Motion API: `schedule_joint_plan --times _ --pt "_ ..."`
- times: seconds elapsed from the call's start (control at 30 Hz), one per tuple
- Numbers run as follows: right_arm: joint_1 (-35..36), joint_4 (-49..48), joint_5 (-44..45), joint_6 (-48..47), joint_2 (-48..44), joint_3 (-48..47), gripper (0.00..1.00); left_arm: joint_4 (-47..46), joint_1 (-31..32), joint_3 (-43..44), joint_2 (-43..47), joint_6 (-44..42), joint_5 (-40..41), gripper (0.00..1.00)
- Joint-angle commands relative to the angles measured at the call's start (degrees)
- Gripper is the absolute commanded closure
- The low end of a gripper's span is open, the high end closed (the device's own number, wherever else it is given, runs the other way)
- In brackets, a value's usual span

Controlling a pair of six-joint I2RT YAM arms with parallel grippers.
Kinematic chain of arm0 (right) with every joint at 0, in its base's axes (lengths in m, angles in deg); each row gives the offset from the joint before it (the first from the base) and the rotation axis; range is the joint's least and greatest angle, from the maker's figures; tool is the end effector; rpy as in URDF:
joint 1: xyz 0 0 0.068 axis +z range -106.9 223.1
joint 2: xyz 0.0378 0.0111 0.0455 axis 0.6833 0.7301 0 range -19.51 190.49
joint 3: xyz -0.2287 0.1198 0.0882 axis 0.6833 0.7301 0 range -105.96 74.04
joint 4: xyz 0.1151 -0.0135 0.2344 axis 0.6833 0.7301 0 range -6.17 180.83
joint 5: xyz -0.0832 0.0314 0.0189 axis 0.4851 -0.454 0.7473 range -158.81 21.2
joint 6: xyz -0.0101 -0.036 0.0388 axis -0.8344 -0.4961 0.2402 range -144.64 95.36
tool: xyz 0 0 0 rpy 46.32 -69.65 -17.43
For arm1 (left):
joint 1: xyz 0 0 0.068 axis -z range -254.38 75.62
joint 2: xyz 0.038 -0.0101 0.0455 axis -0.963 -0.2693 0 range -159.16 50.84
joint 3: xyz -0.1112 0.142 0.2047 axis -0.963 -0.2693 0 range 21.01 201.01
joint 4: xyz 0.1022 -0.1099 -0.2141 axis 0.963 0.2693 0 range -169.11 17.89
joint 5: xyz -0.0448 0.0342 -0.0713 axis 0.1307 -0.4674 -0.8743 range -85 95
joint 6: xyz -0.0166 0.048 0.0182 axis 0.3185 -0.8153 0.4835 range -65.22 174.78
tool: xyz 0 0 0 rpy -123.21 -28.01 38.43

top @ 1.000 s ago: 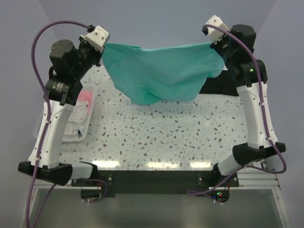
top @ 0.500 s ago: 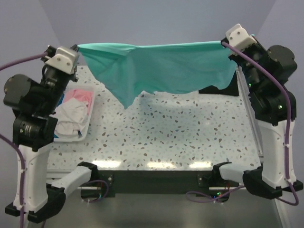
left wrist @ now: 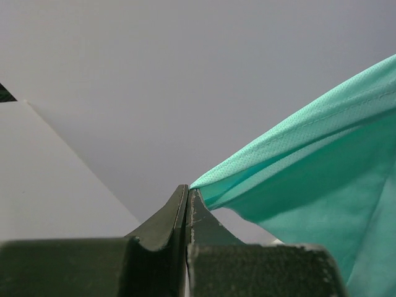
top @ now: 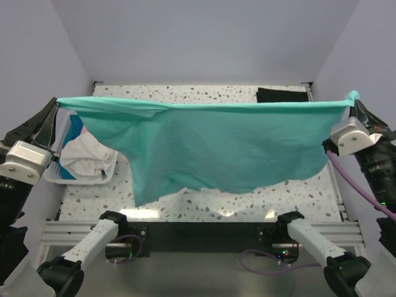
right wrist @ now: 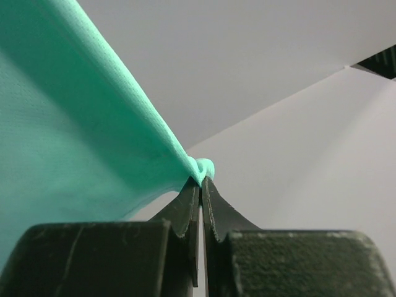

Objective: Fold and stack the t-shirts
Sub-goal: Flatten the tshirt out

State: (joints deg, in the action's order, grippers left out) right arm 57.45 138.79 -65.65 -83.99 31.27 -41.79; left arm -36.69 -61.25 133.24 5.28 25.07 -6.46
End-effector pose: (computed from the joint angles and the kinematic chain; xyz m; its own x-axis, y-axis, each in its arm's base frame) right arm 0.0100 0.0006 0.5848 0.2543 -0.8216 -0.5102 0.0466 0.5373 -0.8421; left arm -0.0247 -0.0015 0.5954 0.5452 0.3716 -0.7515 0.1483 0.8395 0.5228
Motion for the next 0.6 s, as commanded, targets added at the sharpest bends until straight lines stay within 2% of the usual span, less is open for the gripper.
schedule_joint_plan --times 0.0,0.03,0.13,0.17,0.37,0.43,0.57 --pt "-0.5 4.8 2.6 -3.7 1.2 4.8 1.00 7.8 -0.8 3.3 -5.1 -3.2 7.9 1.00" --pt "-0.5 4.7 2.6 -3.7 1.2 6.3 1.00 8.2 -0.8 1.9 -5.2 -4.0 8.0 1.00" --pt "-0.5 5.0 2.6 -2.3 2.1 13.4 1.00 6.3 -0.8 -10.2 -3.1 -7.5 5.0 1.00" --pt "-0.5 4.8 2.0 -1.9 2.7 15.5 1.00 4.9 -0.8 -16.7 -2.8 -7.1 4.7 1.00" --pt "-0.5 -6.5 2.6 -1.2 5.7 35.3 1.00 -5.9 -0.8 -36.1 -6.5 -6.3 2.1 1.00" --pt "-0.5 -10.8 1.7 -0.7 9.2 41.5 1.00 -12.6 -0.8 -43.0 -10.2 -6.1 2.2 1.00" --pt "-0.5 -20.0 1.5 -1.2 18.7 49.9 1.00 -22.6 -0.8 -47.2 -24.2 -5.0 2.9 1.00"
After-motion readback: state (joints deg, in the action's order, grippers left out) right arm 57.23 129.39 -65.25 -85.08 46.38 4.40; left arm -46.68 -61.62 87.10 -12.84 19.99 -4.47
